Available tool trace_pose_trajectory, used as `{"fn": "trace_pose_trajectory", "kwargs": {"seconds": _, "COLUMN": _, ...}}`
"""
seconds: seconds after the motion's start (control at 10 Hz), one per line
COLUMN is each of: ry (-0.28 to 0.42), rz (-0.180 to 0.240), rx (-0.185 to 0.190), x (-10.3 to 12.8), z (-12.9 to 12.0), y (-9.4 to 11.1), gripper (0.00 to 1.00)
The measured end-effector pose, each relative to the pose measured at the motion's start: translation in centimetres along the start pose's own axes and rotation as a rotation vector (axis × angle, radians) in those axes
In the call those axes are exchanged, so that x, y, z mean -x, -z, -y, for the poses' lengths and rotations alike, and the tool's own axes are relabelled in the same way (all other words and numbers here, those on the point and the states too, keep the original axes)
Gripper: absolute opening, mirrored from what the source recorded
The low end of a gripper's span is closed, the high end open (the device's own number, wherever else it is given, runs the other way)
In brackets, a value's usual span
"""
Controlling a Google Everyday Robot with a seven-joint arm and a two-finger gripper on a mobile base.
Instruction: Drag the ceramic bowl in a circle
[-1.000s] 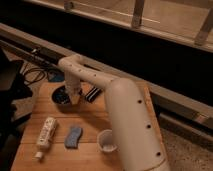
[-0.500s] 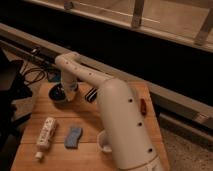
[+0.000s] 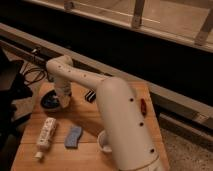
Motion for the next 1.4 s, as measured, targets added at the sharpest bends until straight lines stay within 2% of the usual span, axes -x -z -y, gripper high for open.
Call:
{"fn": "trace_pose_trajectory", "kwargs": {"seconds": 0.3, "ry": -0.063, "rz": -0.009, "rx": -0.001, "x": -1.5, "z": -2.1, "y": 0.5, "gripper": 0.0}}
{"fn": "trace_pose_trajectory", "kwargs": {"seconds": 0.6, "ry": -0.167, "rz": -0.017, "rx": -0.005, "x": -5.7, "z": -4.6, "y": 1.7, "gripper": 0.0}}
{"fn": "trace_pose_trajectory", "kwargs": {"seconds": 0.8, "ry": -0.17, "rz": -0.018, "rx": -0.018, "x": -7.5, "z": -5.0, "y": 2.4, "gripper": 0.0}}
{"fn": "trace_pose_trajectory", "kwargs": {"seconds": 1.0, "ry": -0.165, "rz": -0.017, "rx": -0.029, "x": -8.3, "z": -4.7, "y": 2.7, "gripper": 0.0}}
{"fn": "trace_pose_trajectory", "kwargs": {"seconds": 1.4, "ry": -0.128, "rz": -0.002, "rx": -0.054, "x": -6.5, "z": -0.7, "y": 2.5, "gripper": 0.0}}
